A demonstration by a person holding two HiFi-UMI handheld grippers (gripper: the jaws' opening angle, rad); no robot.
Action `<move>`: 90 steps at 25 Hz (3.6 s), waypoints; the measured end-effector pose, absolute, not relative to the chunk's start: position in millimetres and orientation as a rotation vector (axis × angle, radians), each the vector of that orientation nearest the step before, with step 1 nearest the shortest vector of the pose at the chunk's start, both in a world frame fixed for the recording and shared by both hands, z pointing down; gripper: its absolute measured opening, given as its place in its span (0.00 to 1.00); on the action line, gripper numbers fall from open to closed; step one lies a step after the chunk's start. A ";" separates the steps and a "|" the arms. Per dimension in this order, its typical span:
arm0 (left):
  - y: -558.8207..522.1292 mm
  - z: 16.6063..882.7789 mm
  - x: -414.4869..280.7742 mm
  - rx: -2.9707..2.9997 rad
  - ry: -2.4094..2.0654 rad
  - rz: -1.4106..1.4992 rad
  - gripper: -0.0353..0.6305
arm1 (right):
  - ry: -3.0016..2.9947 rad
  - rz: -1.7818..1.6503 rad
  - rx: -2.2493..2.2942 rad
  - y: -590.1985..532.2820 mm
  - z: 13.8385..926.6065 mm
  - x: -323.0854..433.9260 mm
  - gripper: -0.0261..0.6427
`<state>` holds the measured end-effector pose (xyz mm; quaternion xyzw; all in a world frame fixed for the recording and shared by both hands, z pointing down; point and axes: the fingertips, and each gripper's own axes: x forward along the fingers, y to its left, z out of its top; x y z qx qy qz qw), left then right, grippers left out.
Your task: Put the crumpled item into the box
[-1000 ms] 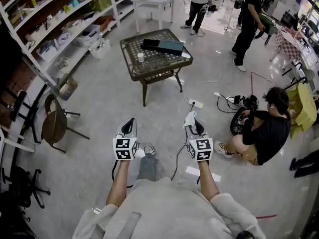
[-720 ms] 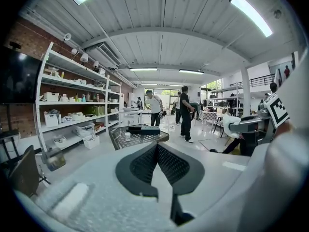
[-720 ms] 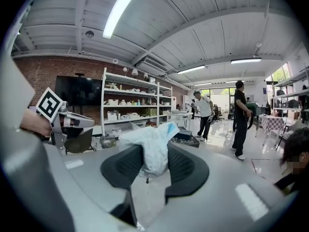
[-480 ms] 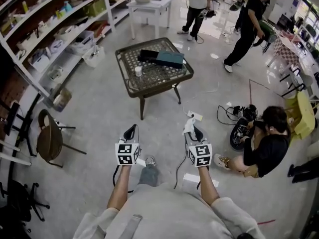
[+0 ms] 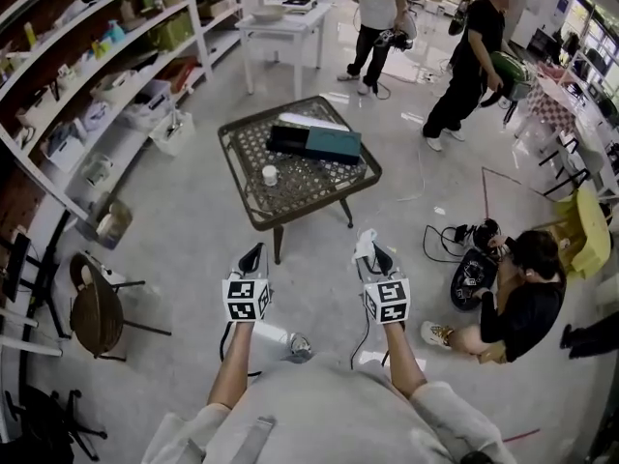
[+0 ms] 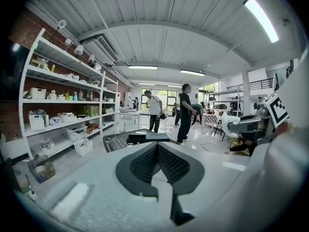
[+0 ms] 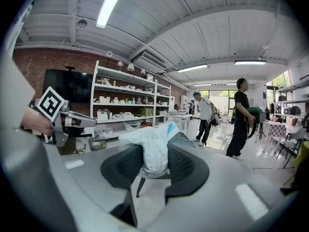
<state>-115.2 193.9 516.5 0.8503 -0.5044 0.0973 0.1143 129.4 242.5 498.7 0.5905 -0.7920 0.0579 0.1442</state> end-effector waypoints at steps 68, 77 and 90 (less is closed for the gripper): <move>-339.7 537.8 -52.8 2.366 -1.643 0.384 0.06 | -2.431 0.241 1.460 -317.5 545.9 180.6 0.24; -352.6 546.9 -62.7 2.348 -1.632 0.398 0.06 | -2.410 0.285 1.474 -334.6 556.9 176.4 0.24; -383.9 603.0 -87.6 2.303 -1.521 0.444 0.06 | -2.295 0.381 1.484 -357.2 602.4 155.4 0.24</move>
